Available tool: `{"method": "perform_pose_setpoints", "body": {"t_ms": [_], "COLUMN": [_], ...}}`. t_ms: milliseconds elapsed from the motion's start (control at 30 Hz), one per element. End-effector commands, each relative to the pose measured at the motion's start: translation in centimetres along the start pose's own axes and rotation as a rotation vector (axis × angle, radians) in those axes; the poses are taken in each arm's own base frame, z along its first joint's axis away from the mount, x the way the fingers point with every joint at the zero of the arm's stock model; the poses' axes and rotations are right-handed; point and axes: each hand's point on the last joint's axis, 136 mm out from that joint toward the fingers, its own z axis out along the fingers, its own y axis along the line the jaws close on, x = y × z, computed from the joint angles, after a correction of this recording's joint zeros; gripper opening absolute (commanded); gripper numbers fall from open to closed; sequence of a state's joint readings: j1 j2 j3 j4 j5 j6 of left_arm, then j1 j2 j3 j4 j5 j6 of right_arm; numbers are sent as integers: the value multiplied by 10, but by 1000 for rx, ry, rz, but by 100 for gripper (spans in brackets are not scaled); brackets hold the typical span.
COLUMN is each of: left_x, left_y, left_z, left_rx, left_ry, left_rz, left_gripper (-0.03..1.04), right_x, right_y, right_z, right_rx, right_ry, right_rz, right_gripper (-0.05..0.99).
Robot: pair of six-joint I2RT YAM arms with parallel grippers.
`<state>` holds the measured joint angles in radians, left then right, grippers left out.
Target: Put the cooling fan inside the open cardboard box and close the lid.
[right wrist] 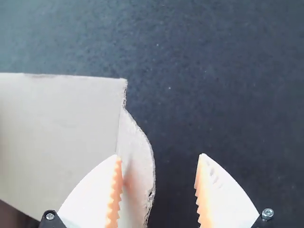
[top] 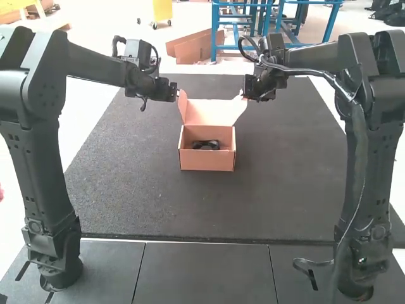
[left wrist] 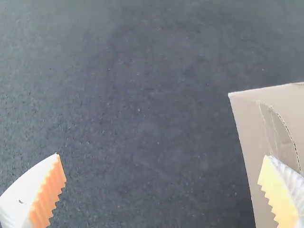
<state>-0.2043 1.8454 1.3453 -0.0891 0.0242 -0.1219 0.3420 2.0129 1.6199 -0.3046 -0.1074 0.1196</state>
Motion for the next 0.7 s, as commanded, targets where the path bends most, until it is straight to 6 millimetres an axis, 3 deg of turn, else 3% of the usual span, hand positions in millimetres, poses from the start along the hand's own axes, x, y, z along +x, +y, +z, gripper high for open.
{"method": "perform_pose_setpoints", "body": {"t_ms": [0,300,467,667], "left_x": [-13,-12,-10,-10], "left_y": [-5,-6,-9,-18], "left_z": [1,1,2,0], "left_rx": [16,17,21,34], "left_ry": [-27,-21,-13,-10], "left_rz": [-8,-8,-4,5], "left_gripper": [96,96,96,96], "right_x": [-12,-12,-13,-17], "right_y": [0,4,9,30], "right_z": [-2,-3,-5,-18], "right_rx": [-19,-33,-43,-73], "right_ry": [-25,-24,-25,-34], "right_rz": [9,23,20,0], "right_gripper": [29,0,-2,-2]}}
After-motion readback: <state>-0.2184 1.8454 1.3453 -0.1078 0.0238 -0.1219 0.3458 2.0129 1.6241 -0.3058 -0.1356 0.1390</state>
